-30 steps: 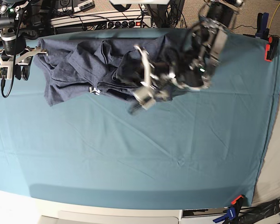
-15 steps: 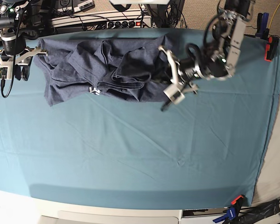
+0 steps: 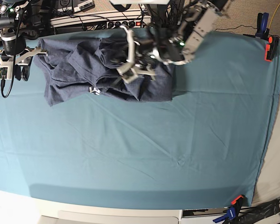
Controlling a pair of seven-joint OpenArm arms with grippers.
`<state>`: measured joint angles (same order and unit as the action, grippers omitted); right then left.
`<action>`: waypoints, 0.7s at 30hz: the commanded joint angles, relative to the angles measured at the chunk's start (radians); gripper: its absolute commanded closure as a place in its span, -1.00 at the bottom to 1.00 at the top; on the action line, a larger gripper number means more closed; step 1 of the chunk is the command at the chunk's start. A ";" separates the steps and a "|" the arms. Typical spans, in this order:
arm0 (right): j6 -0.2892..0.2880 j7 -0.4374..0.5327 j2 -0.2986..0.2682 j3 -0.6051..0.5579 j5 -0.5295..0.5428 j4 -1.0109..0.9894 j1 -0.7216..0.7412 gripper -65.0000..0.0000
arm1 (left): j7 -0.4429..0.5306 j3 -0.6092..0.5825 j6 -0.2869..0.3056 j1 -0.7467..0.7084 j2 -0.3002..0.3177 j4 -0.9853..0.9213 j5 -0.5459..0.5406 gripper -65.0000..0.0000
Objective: Fold the T-shirt properly
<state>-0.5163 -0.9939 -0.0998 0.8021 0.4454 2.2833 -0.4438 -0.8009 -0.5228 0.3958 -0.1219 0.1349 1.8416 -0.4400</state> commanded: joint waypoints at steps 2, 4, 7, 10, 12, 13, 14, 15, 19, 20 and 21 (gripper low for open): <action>0.005 0.029 -0.014 0.004 0.010 0.013 -0.002 0.60 | 0.016 -0.012 0.009 0.009 -0.007 0.018 -0.016 1.00; 0.005 0.029 -0.014 0.004 0.010 0.013 -0.002 0.60 | 0.006 -0.011 0.023 0.009 -0.004 0.018 -0.015 1.00; 0.005 0.029 -0.014 0.004 0.010 0.013 -0.002 0.60 | -0.028 -0.009 0.024 0.021 0.016 0.019 0.016 1.00; 0.005 0.027 -0.014 0.004 0.010 0.013 -0.003 0.60 | -0.050 -0.002 0.023 0.032 0.063 0.019 0.041 1.00; 0.005 0.026 -0.014 0.004 0.010 0.013 -0.003 0.60 | -0.071 0.008 0.023 0.040 0.106 0.019 0.043 1.00; 0.005 0.026 -0.014 0.004 0.010 0.013 -0.003 0.60 | -0.083 0.014 0.023 0.042 0.129 0.019 0.045 1.00; 0.005 0.026 -0.014 0.004 0.010 0.013 -0.003 0.60 | -0.095 0.026 0.023 0.042 0.151 0.019 0.044 1.00; 0.005 0.026 -0.014 0.004 0.010 0.013 -0.002 0.60 | -0.107 0.040 0.023 0.042 0.171 0.020 0.043 1.00; 0.005 0.026 -0.014 0.004 0.010 0.013 -0.002 0.60 | -0.132 0.103 0.023 0.042 0.246 0.020 -0.032 1.00; 0.005 0.027 -0.014 0.004 0.010 0.013 -0.002 0.60 | -0.131 0.121 0.023 0.041 0.259 0.020 -0.048 1.00; 0.005 0.026 -0.014 0.004 0.010 0.013 -0.002 0.60 | -0.130 0.137 0.023 0.041 0.267 0.020 -0.058 1.00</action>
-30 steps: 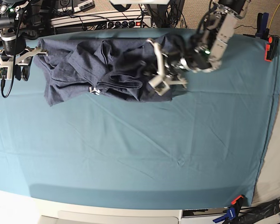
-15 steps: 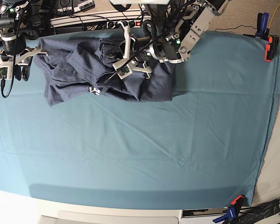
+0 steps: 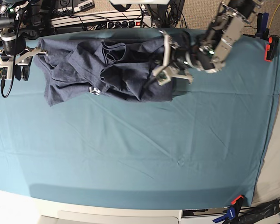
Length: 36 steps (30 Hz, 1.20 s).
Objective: Fold the T-shirt properly
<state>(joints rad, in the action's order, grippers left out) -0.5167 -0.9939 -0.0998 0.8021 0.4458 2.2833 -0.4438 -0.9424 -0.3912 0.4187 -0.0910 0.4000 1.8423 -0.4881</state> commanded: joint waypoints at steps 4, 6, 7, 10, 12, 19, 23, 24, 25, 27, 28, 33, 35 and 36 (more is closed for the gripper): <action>0.006 0.027 -0.014 0.004 0.010 0.013 -0.002 0.60 | 0.046 0.043 0.000 0.011 0.008 0.019 -0.013 1.00; 0.006 0.027 -0.014 0.004 0.010 0.013 -0.002 0.60 | 0.062 0.041 0.000 0.010 0.005 0.019 -0.013 1.00; 0.006 0.027 -0.014 0.004 0.010 0.013 -0.002 0.60 | 0.062 0.041 0.000 0.008 -0.001 0.019 -0.010 1.00; 0.006 0.028 -0.014 0.004 0.010 0.013 -0.002 0.60 | 0.060 0.041 -0.013 0.005 -0.029 0.019 0.011 1.00; 0.006 0.029 -0.014 0.004 0.010 0.013 -0.002 0.60 | 0.061 0.041 -0.020 0.005 -0.055 0.019 0.017 1.00; 0.006 0.030 -0.014 0.004 0.011 0.013 -0.002 0.60 | 0.093 0.041 -0.031 0.005 -0.160 0.019 0.059 1.00; 0.006 0.035 -0.014 0.004 0.011 0.013 -0.002 0.60 | 0.128 0.040 -0.042 0.005 -0.217 0.018 0.079 1.00; 0.006 0.036 -0.014 0.004 0.010 0.013 -0.002 0.60 | 0.133 0.040 -0.042 0.005 -0.230 0.016 0.085 1.00; 0.006 0.037 -0.014 0.004 0.010 0.013 -0.002 0.60 | 0.142 0.040 -0.042 0.005 -0.246 0.010 0.092 1.00; 0.006 0.039 -0.014 0.004 0.010 0.013 -0.002 0.60 | 0.179 0.040 -0.042 0.006 -0.285 -0.016 0.124 1.00; 0.006 0.042 -0.014 0.004 0.010 0.013 -0.002 0.60 | 0.200 0.040 -0.042 0.006 -0.307 -0.035 0.140 1.00; 0.006 0.061 -0.014 0.004 0.010 0.013 -0.002 0.60 | 0.282 0.039 -0.041 0.031 -0.420 -0.154 0.192 1.00; 0.006 0.067 -0.014 0.004 0.010 0.013 -0.002 0.60 | 0.297 0.027 -0.042 0.063 -0.452 -0.206 0.206 1.00; 0.006 0.068 -0.014 0.004 0.011 0.013 -0.002 0.60 | 0.301 0.017 -0.042 0.085 -0.464 -0.230 0.209 1.00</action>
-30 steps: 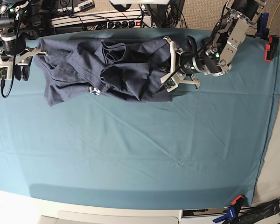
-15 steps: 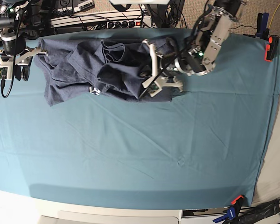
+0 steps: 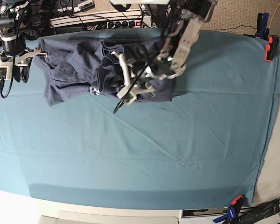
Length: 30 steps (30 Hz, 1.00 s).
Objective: Fold the T-shirt properly
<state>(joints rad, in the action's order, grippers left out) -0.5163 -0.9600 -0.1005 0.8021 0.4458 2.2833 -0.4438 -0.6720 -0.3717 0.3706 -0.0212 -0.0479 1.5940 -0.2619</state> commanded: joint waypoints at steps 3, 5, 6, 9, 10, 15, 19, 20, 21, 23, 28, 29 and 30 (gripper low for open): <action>0.005 0.034 -0.013 0.004 0.036 0.013 -0.002 0.60 | 0.030 -0.035 0.006 0.082 -0.051 -0.035 -0.017 1.00; 0.005 0.034 -0.013 0.004 0.058 0.013 -0.002 0.60 | 0.028 -0.051 0.006 0.122 -0.074 -0.052 -0.017 1.00; 0.005 0.034 -0.013 0.004 0.063 0.013 -0.002 0.60 | 0.024 -0.058 0.006 0.142 -0.085 -0.058 -0.017 1.00; 0.005 0.034 -0.013 0.004 0.063 0.013 -0.002 0.60 | 0.023 -0.087 0.007 0.203 -0.096 -0.060 -0.009 1.00; 0.005 0.036 -0.013 0.004 0.063 0.013 -0.002 0.60 | 0.023 -0.097 0.008 0.226 -0.095 -0.060 0.002 1.00; 0.005 0.033 -0.013 0.004 0.062 0.013 -0.002 0.60 | -0.095 -0.135 0.018 0.318 -0.063 -0.060 0.008 1.00; 0.005 0.032 -0.013 0.004 0.062 0.013 -0.002 0.60 | -0.253 -0.135 -0.039 0.338 0.019 -0.047 0.008 1.00; 0.005 0.032 -0.013 0.004 0.062 0.013 -0.002 0.60 | -0.271 -0.132 -0.039 0.337 0.049 -0.035 0.008 1.00; 0.005 0.032 -0.013 0.004 0.062 0.013 -0.002 0.60 | -0.284 -0.129 -0.039 0.335 0.080 -0.023 0.003 1.00; 0.005 0.032 -0.013 0.004 0.062 0.013 -0.002 0.60 | -0.294 -0.116 -0.050 0.327 0.144 0.010 -0.037 1.00; 0.005 0.031 -0.013 0.004 0.062 0.013 -0.002 0.60 | -0.301 -0.026 -0.060 0.266 0.252 0.130 -0.126 1.00; 0.005 0.030 -0.013 0.004 0.062 0.013 -0.002 0.60 | -0.301 -0.005 -0.060 0.246 0.269 0.156 -0.138 1.00; 0.005 0.029 -0.013 0.004 0.062 0.013 -0.002 0.60 | -0.302 0.016 -0.059 0.223 0.283 0.179 -0.154 1.00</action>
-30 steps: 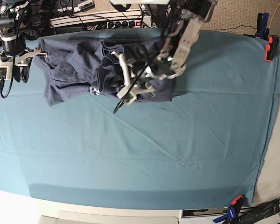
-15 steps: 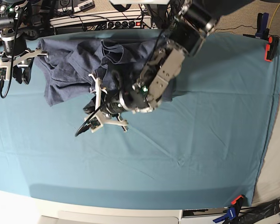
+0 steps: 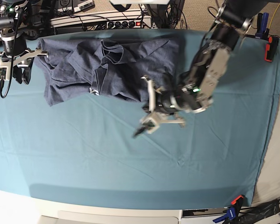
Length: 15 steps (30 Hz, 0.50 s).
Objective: Fold the T-shirt properly
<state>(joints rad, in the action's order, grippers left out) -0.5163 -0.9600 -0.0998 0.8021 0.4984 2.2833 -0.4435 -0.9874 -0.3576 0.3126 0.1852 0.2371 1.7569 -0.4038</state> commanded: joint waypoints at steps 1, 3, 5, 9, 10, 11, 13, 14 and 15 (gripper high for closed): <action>0.005 0.029 -0.014 0.004 0.010 0.013 -0.003 0.60 | 0.011 0.020 0.000 -0.010 0.009 0.036 -0.030 1.00; 0.005 0.029 -0.014 0.004 0.010 0.013 -0.003 0.60 | 0.007 0.043 0.001 -0.071 0.015 0.065 -0.057 1.00; 0.005 0.029 -0.014 0.004 0.010 0.013 -0.003 0.60 | 0.008 0.047 0.002 -0.136 0.011 0.078 -0.075 1.00; 0.005 0.029 -0.014 0.004 0.010 0.013 -0.003 0.60 | 0.018 0.046 0.039 -0.232 -0.023 0.080 -0.099 1.00; 0.005 0.029 -0.014 0.004 0.010 0.013 -0.003 0.60 | 0.025 0.046 0.045 -0.243 -0.027 0.080 -0.099 1.00; 0.005 0.029 -0.014 0.004 0.010 0.013 -0.003 0.60 | 0.034 0.046 0.050 -0.249 -0.036 0.080 -0.098 1.00; 0.005 0.029 -0.014 0.004 0.010 0.013 -0.003 0.60 | 0.046 0.046 0.051 -0.251 -0.043 0.080 -0.098 1.00; 0.005 0.029 -0.014 0.004 0.010 0.013 -0.003 0.60 | 0.054 0.046 0.051 -0.248 -0.049 0.080 -0.098 1.00; 0.005 0.029 -0.014 0.004 0.010 0.013 -0.003 0.60 | 0.066 0.046 0.051 -0.248 -0.055 0.080 -0.093 1.00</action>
<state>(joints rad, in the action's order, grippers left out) -0.5163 -0.9600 -0.0998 0.8021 0.4988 2.2833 -0.4438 -0.9428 -0.3134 0.3592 -0.0746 0.1894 1.8160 -0.4812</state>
